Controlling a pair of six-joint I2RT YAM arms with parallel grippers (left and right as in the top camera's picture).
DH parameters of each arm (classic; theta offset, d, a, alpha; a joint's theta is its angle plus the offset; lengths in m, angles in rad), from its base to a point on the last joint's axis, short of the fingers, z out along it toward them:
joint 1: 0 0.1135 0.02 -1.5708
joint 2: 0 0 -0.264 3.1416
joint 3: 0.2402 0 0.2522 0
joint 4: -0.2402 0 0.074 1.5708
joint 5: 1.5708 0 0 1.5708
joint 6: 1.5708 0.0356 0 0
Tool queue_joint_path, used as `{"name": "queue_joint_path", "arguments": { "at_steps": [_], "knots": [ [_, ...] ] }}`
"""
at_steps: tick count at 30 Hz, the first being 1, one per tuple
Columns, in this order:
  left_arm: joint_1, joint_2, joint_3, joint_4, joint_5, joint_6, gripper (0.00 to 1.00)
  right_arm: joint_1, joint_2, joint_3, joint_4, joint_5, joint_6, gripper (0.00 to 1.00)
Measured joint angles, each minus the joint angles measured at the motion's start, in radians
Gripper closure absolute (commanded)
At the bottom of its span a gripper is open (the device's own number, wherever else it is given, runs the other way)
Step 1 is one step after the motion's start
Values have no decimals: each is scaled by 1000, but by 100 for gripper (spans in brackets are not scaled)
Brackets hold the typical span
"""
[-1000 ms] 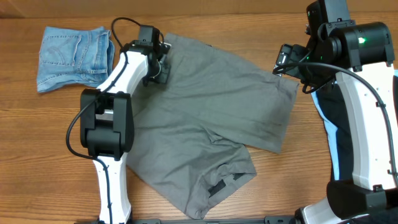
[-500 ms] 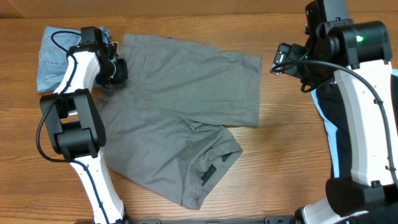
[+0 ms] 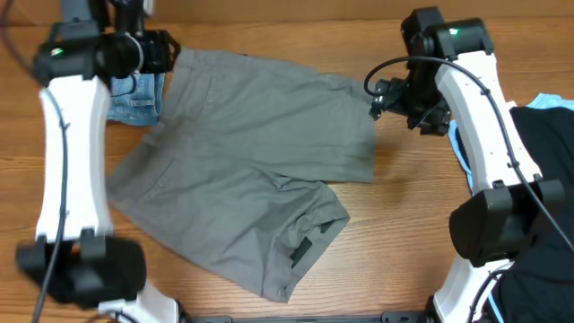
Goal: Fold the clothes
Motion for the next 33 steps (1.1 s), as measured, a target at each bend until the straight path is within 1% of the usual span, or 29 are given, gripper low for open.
{"name": "queue_joint_path", "arguments": {
  "at_steps": [1, 3, 6, 9, 12, 13, 14, 16, 18, 20, 23, 27, 30, 33],
  "knots": [
    [0, -43, 4, -21, 3, 0, 51, 0, 0, -29, 23, -5, -1, 4],
    [0, -113, 8, -66, 5, 1, 49, 0, 0, -95, 84, -23, -8, 14],
    [0, -179, 8, -133, 4, 1, 48, 0, 0, -224, 191, -64, -21, 22],
    [0, -202, 8, -186, -1, 0, 48, 0, 0, -351, 290, -107, -34, 23],
    [0, -203, 8, -243, -8, 0, 51, 0, 0, -475, 452, -151, -46, 25],
    [0, -201, 8, -253, -9, 0, 51, 0, 0, -488, 473, -154, -48, 28],
    [0, -201, 8, -260, -11, 0, 52, 0, 3, -525, 529, -164, -51, 31],
    [0, -201, 8, -268, -12, 0, 52, 0, 3, -590, 678, -176, -58, 37],
    [0, -201, 8, -275, -12, 0, 52, 0, 5, -642, 757, -185, -59, 51],
    [0, -201, 7, -296, -12, 0, 52, 0, 0, -675, 812, -188, -59, 69],
    [0, -201, 7, -328, -14, 0, 51, -1, -1, -698, 878, -190, -51, 85],
    [0, -201, 7, -351, -15, 0, 51, -2, -1, -711, 930, -144, -51, 95],
    [0, -201, 7, -360, -15, 0, 51, -5, -1, -713, 977, -77, -54, 96],
    [0, -201, 7, -364, -11, 0, 51, -40, 0, -718, 1041, -18, -54, 96]
  ]
}}
